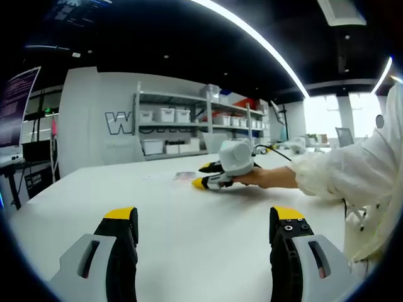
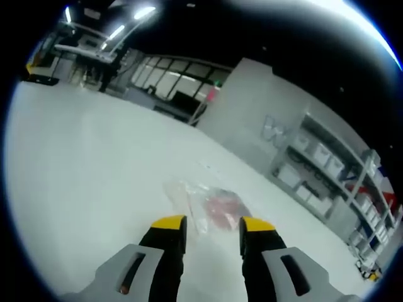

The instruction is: Open the resealable bag by pulling the two sides of the seal apart until the entire bag opening is separated and visibly accessible.

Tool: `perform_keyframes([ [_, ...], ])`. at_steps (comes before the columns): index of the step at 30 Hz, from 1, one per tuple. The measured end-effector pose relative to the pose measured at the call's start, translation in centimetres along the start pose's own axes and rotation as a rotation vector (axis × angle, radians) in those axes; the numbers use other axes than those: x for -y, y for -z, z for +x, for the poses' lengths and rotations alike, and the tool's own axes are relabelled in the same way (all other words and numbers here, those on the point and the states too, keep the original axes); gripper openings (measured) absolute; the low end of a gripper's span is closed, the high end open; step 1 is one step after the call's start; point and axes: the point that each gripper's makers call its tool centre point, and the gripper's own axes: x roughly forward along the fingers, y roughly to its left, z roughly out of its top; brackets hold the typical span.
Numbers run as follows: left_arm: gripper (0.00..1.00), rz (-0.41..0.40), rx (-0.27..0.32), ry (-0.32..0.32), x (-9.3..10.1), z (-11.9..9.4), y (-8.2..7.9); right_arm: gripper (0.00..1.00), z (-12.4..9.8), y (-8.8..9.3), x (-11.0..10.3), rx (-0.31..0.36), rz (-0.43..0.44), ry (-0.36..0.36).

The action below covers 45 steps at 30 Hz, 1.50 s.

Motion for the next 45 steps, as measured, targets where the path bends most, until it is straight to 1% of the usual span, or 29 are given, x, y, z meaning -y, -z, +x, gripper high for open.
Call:
perform_keyframes([
  [3,0.84,-0.001,0.0,-0.003,-0.1,0.0,0.0,0.31,0.2,-0.1,0.0,0.005,-0.018,0.003],
  [9,0.84,-0.003,0.0,-0.004,-0.2,0.0,0.0,0.23,0.6,-0.4,-0.6,0.025,-0.058,-0.001],
  [13,0.84,-0.003,-0.002,-0.003,-0.2,-0.1,0.1,0.22,0.8,-0.5,-0.5,0.043,-0.018,0.015],
  [17,0.84,-0.005,-0.002,-0.006,-0.3,-0.1,0.2,0.2,0.9,-0.6,-0.4,0.051,-0.024,0.031],
  [28,0.84,-0.014,-0.009,-0.004,-0.3,0.0,0.7,0.15,1.3,-0.6,-0.3,0.059,-0.003,0.027],
  [35,0.84,-0.015,-0.01,-0.006,-0.3,0.1,0.8,0.11,1.5,-0.6,-0.4,0.06,-0.007,0.026],
  [42,0.84,-0.015,-0.011,-0.007,-0.3,-0.1,0.9,0.09,1.5,-0.4,-0.4,0.056,0.025,0.026],
  [45,0.84,-0.016,-0.01,-0.009,-0.3,-0.1,0.9,0.05,1.6,-0.3,-0.5,0.051,0.037,0.021],
])
